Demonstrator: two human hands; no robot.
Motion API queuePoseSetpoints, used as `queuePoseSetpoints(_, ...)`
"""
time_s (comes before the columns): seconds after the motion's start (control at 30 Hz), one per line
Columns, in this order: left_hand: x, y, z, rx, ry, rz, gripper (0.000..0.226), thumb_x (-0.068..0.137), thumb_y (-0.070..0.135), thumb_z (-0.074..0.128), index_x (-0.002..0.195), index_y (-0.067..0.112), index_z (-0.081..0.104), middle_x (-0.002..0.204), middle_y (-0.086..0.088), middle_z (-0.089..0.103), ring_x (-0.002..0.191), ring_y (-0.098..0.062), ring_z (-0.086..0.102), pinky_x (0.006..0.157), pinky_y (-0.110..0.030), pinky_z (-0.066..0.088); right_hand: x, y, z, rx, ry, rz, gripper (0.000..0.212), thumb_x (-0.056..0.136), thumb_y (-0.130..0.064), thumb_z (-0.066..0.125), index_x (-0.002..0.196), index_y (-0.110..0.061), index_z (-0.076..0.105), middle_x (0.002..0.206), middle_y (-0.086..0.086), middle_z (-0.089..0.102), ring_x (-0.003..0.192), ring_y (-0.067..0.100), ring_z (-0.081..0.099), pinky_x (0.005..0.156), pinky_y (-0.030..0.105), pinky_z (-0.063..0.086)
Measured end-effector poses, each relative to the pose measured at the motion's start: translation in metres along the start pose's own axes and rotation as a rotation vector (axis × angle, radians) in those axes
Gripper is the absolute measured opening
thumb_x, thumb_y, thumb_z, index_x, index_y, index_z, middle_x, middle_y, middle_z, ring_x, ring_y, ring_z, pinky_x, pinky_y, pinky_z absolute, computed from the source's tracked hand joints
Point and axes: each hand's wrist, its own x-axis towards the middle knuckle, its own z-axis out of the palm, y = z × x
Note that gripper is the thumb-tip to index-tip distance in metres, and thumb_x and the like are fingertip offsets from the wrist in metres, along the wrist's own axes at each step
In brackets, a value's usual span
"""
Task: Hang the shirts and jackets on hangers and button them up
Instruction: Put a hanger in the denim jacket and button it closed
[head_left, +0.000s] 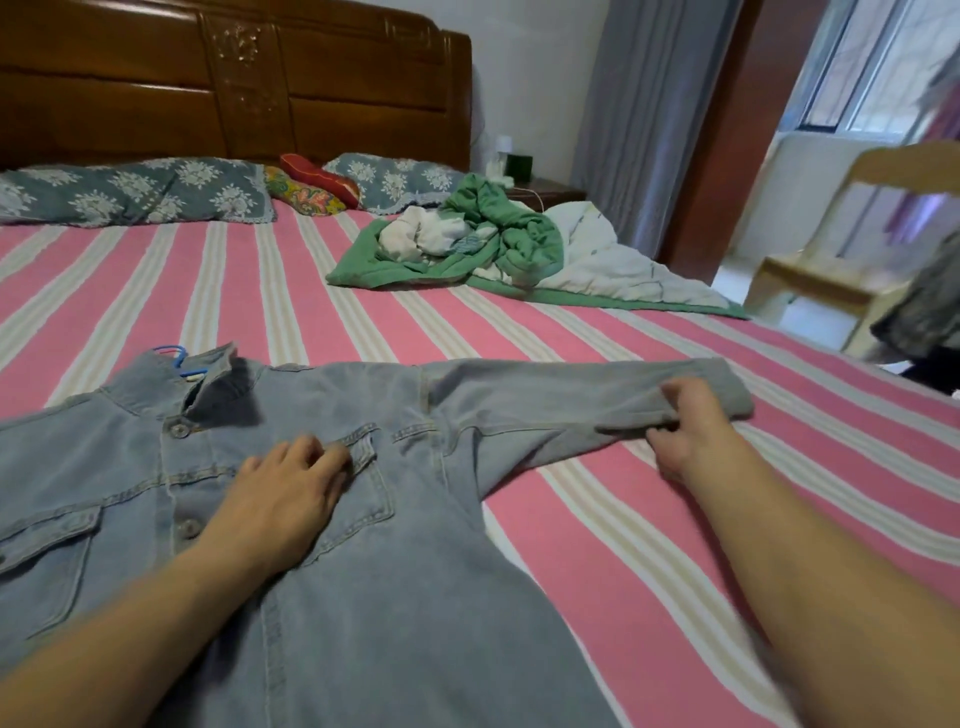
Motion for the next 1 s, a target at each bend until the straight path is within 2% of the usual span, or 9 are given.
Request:
queuePoseSetpoints(0.2,0.005,0.007,-0.003,0.069,-0.195,-0.093,0.043,0.099,0.049,0.027,0.125,0.034,0.058,0.11,0.001,0.059,0.095,-0.03,0.061,0.075,-0.042,0.048,0.017,-0.026,0.011,0.083,-0.046,-0.012,0.024,0.093,-0.014,0.057,0.115,-0.006,0.058,0.12,0.01,0.067,0.086,0.024,0.065,0.074,0.041,0.052)
queuePoseSetpoints(0.33,0.009,0.006,-0.058,-0.463,-0.505,-0.305,0.05,0.103,0.034,0.052,0.152,0.035,0.041,0.145,0.0,0.055,0.123,-0.022,0.055,0.104,-0.03,0.041,-0.053,-0.054,0.065,-0.324,-0.292,-0.409,0.041,0.097,-0.002,0.049,0.138,-0.005,0.056,0.12,0.007,0.06,0.108,0.023,0.061,0.084,0.029,0.05)
queuePoseSetpoints(0.47,-0.09,0.006,-0.18,-1.305,-0.069,-0.844,0.037,0.104,0.021,0.056,0.14,0.028,0.054,0.138,-0.003,0.06,0.109,-0.018,0.062,0.097,-0.039,0.046,-0.198,-0.027,0.094,-1.04,-0.664,-1.087,0.056,0.094,-0.015,0.05,0.149,-0.012,0.045,0.151,0.009,0.04,0.136,0.025,0.041,0.116,0.037,0.033)
queuePoseSetpoints(0.57,-0.198,-0.009,-0.253,-1.826,0.178,-1.182,0.032,0.105,0.038,0.048,0.13,0.019,0.058,0.127,-0.014,0.063,0.112,-0.034,0.065,0.095,-0.055,0.05,-0.318,0.044,0.057,-1.222,-1.171,-1.473,0.046,0.084,-0.025,0.05,0.123,-0.004,0.063,0.155,0.012,0.039,0.14,0.028,0.036,0.119,0.039,0.027)
queuePoseSetpoints(0.63,-0.262,-0.015,-0.278,-1.981,0.196,-1.295,0.041,0.102,0.053,0.044,0.13,0.024,0.056,0.122,-0.015,0.063,0.115,-0.037,0.063,0.088,-0.055,0.05,-0.381,0.096,0.024,-1.437,-1.596,-1.387,0.039,0.085,-0.031,0.05,0.116,-0.016,0.069,0.16,0.002,0.035,0.148,0.027,0.028,0.123,0.043,0.018)
queuePoseSetpoints(0.7,-0.312,-0.01,-0.276,-1.884,0.179,-1.329,0.038,0.104,0.043,0.048,0.135,0.021,0.053,0.116,-0.011,0.064,0.108,-0.03,0.066,0.073,-0.042,0.052,-0.422,0.127,0.0,-1.565,-1.808,-1.045,0.046,0.085,-0.033,0.046,0.125,-0.025,0.069,0.148,-0.007,0.049,0.137,0.019,0.043,0.117,0.038,0.029)
queuePoseSetpoints(0.8,-0.359,-0.003,-0.265,-1.632,0.226,-1.193,0.034,0.098,-0.005,0.056,0.131,0.003,0.056,0.118,-0.01,0.069,0.097,-0.022,0.071,0.077,-0.029,0.06,-0.453,0.138,-0.005,-1.386,-1.446,-0.674,0.033,0.083,-0.02,0.052,0.103,-0.021,0.079,0.119,-0.006,0.072,0.109,0.003,0.064,0.103,0.029,0.047)
queuePoseSetpoints(0.9,-0.375,-0.004,-0.269,-1.366,0.074,-0.999,0.036,0.094,-0.009,0.059,0.121,0.015,0.063,0.127,-0.013,0.065,0.11,-0.02,0.067,0.09,-0.028,0.056,-0.462,0.134,0.012,-1.306,-1.11,-0.63,0.038,0.083,0.008,0.054,0.074,-0.024,0.073,0.082,-0.005,0.076,0.08,0.002,0.068,0.082,0.03,0.054)
queuePoseSetpoints(1.0,-0.381,-0.008,-0.269,-1.197,0.002,-0.891,0.04,0.094,0.001,0.066,0.129,0.02,0.061,0.127,-0.004,0.065,0.111,-0.011,0.066,0.093,-0.025,0.054,-0.478,0.142,0.031,-1.35,-1.073,-0.688,0.016,0.093,-0.029,0.065,0.078,-0.023,0.068,0.082,-0.004,0.071,0.075,0.004,0.061,0.073,0.03,0.048)
